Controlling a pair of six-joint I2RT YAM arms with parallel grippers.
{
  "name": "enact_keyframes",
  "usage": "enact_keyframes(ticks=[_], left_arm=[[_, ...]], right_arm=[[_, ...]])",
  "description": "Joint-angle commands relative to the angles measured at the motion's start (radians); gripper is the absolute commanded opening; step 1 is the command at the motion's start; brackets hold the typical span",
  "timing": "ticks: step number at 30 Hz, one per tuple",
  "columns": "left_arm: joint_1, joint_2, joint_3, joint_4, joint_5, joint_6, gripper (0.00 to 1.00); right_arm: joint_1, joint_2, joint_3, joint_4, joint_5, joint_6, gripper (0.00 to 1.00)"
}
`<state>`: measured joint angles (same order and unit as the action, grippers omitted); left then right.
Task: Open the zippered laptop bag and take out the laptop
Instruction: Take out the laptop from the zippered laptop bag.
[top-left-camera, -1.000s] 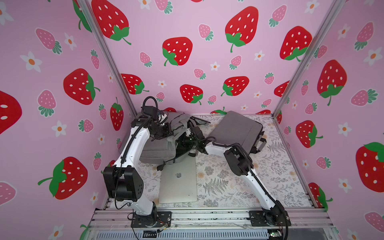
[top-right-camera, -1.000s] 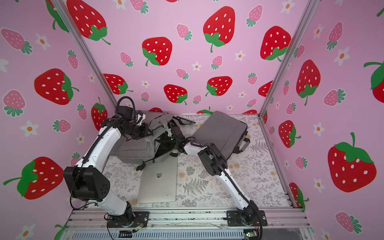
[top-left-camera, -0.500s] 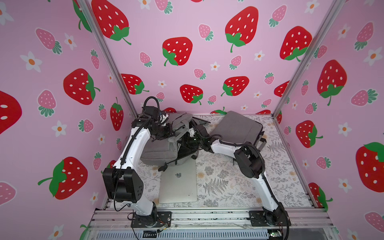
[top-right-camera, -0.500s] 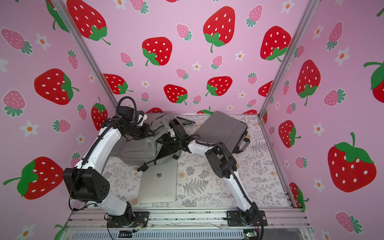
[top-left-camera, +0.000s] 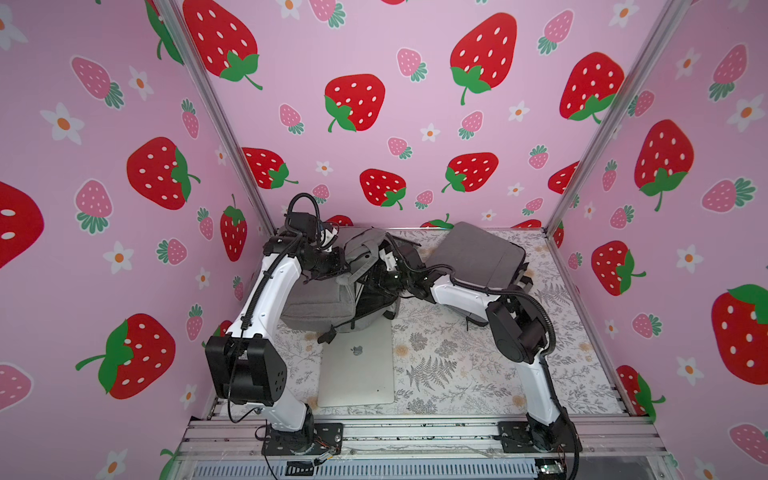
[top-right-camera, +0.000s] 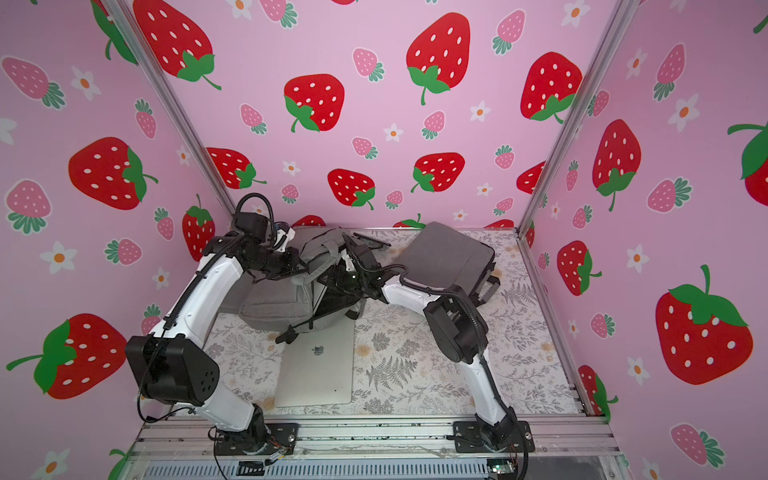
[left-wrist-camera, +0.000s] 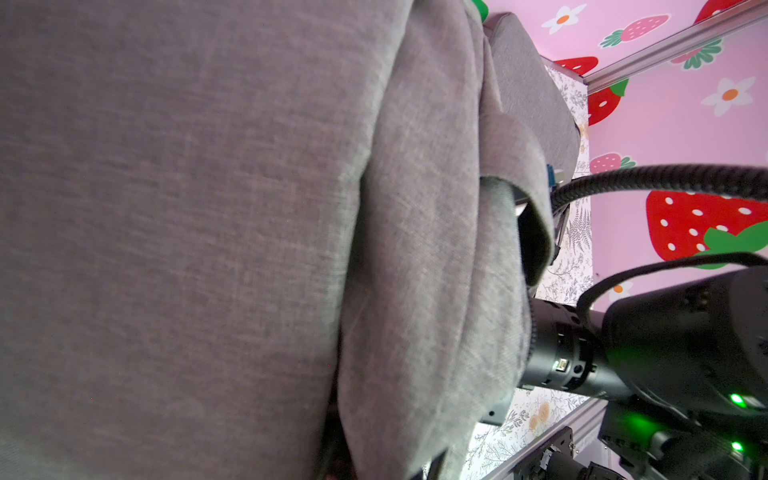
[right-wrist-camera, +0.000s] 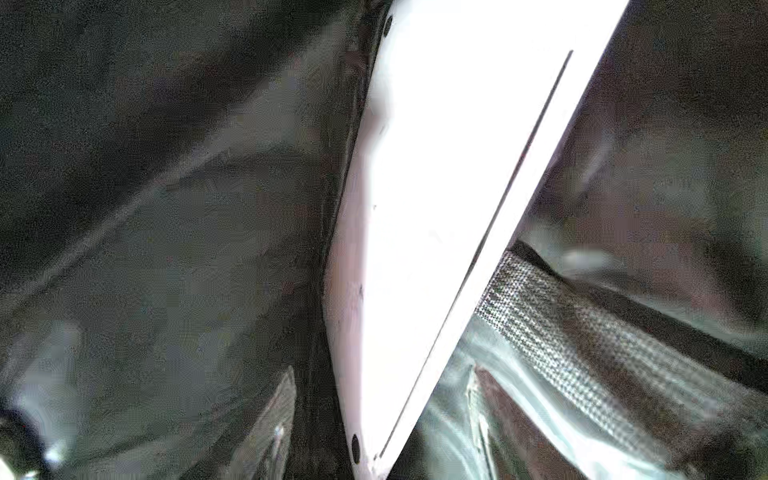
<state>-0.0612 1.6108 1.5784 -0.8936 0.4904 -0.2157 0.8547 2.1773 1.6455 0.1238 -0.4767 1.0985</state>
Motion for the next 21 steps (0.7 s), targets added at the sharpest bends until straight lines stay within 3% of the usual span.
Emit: enact_keyframes(ticks=[1, 7, 12, 21], left_arm=[[-0.011, -0.055, 0.016, 0.076, 0.11, 0.007, 0.0], [-0.017, -0.045, 0.027, 0.073, 0.115, 0.01, 0.0], [-0.021, -0.04, 0.038, 0.071, 0.118, 0.012, 0.0], [-0.037, -0.018, 0.058, 0.046, 0.116, 0.033, 0.0]], right_arm=[[0.003, 0.031, 0.005, -0.023, 0.027, 0.065, 0.7], [0.019, 0.131, 0.06, 0.059, 0.003, 0.126, 0.7], [0.023, 0.191, 0.109, 0.157, -0.022, 0.171, 0.62], [0.024, 0.136, 0.072, 0.248, -0.018, 0.141, 0.5]])
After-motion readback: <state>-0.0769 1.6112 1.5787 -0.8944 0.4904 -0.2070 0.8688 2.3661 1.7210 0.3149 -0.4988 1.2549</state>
